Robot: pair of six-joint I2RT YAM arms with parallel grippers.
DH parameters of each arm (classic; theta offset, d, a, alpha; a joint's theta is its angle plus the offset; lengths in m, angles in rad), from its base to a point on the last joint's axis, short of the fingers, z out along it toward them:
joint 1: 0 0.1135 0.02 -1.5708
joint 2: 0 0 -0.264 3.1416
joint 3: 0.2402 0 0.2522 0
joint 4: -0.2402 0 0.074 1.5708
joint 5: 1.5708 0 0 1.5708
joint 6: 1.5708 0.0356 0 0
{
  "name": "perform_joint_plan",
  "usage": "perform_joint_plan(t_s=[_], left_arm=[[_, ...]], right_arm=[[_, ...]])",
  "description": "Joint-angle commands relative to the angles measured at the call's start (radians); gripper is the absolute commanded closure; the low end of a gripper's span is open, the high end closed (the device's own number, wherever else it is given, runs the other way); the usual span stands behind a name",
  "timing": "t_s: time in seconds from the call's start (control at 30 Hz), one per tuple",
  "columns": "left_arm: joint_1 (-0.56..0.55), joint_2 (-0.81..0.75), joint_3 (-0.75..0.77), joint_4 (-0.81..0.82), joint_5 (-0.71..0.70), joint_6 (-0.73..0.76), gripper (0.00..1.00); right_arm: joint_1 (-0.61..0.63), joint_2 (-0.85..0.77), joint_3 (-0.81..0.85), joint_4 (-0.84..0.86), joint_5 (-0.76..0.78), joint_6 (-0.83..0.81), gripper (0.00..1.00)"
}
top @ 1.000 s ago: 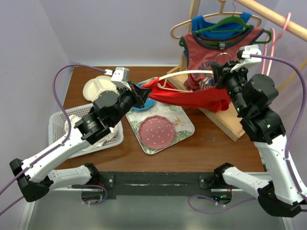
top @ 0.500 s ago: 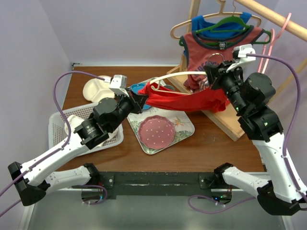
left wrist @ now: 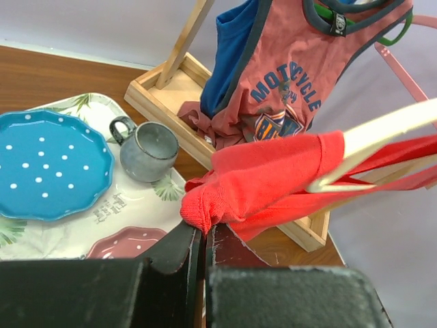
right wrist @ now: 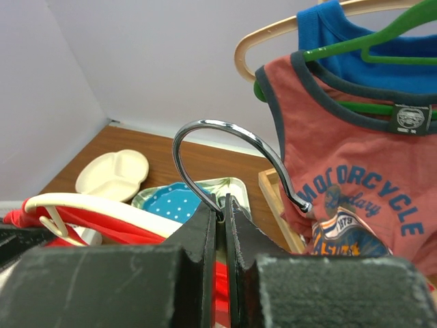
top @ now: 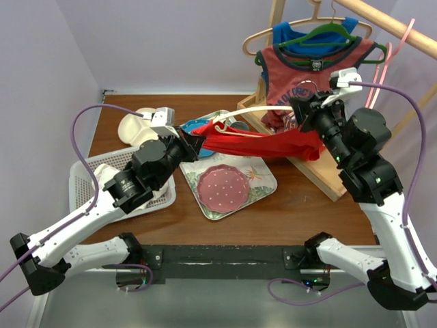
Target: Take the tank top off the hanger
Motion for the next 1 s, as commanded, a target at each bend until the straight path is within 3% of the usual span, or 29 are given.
perform_joint_plan(t_s=[0.0, 0.33, 0.5, 0.6, 0.83, 0.97], left_arm=[[0.020, -0.027, 0.072, -0.040, -0.081, -0.018, 1.00], [0.054, 0.030, 0.223, -0.239, -0.170, -0.073, 1.00], [0.073, 0.005, 0.244, -0.256, -0.222, -0.052, 1.00], [0.075, -0.016, 0.232, -0.176, -0.166, -0.004, 1.00], [0.074, -0.058, 0.051, 0.031, 0.037, 0.050, 1.00], [0.075, -0.069, -0.024, 0.100, 0.092, 0.082, 0.89]], right_arm=[[0.002, -0.076, -0.002, 0.079, 0.061, -0.014, 1.00], [0.002, -0.085, -0.024, 0.096, 0.068, 0.021, 1.00], [0.004, -0.095, -0.041, 0.105, 0.083, 0.018, 1.00], [0.001, -0.095, -0.041, 0.128, 0.065, 0.032, 1.00], [0.002, -0.035, -0.025, 0.234, 0.014, 0.120, 1.00], [0.002, 0.006, 0.016, 0.237, 0.005, 0.146, 1.00]])
